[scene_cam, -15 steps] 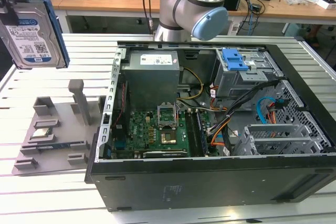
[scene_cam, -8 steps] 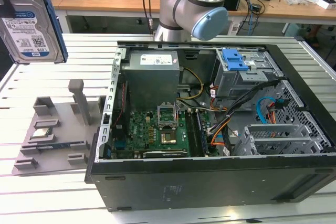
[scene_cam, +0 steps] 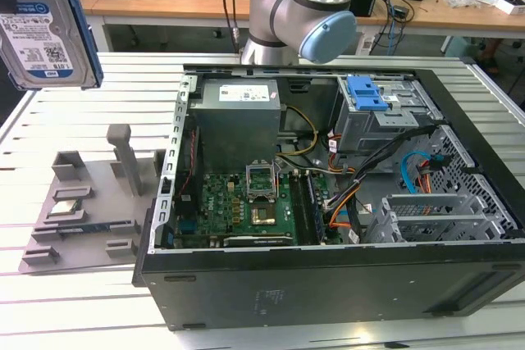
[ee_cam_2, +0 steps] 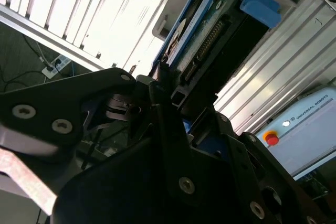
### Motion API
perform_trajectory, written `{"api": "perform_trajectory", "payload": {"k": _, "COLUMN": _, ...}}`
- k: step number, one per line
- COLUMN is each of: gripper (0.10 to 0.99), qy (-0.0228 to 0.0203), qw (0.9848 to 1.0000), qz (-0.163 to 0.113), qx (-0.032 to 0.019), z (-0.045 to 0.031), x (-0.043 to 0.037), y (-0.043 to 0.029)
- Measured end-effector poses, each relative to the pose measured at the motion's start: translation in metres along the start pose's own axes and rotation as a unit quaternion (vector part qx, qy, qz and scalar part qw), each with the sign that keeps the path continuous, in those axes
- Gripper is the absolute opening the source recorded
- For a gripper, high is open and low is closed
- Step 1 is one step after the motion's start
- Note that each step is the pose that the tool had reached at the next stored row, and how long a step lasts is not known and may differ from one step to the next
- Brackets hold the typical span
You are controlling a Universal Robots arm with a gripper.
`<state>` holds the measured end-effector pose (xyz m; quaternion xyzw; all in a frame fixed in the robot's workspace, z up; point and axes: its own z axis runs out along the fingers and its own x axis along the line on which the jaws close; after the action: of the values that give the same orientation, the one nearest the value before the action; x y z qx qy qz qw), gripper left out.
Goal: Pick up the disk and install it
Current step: 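Pick up the disk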
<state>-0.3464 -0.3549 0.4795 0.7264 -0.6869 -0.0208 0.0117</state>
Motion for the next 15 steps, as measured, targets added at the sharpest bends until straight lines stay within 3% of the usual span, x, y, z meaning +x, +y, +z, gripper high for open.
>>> {"api": "perform_trajectory", "payload": {"k": 15, "gripper": 0.369, "qy": 0.0000, "qw": 1.0000, "qz": 0.000, "qx": -0.0005, "z": -0.0274, "x": -0.0013, "y": 0.0004}}
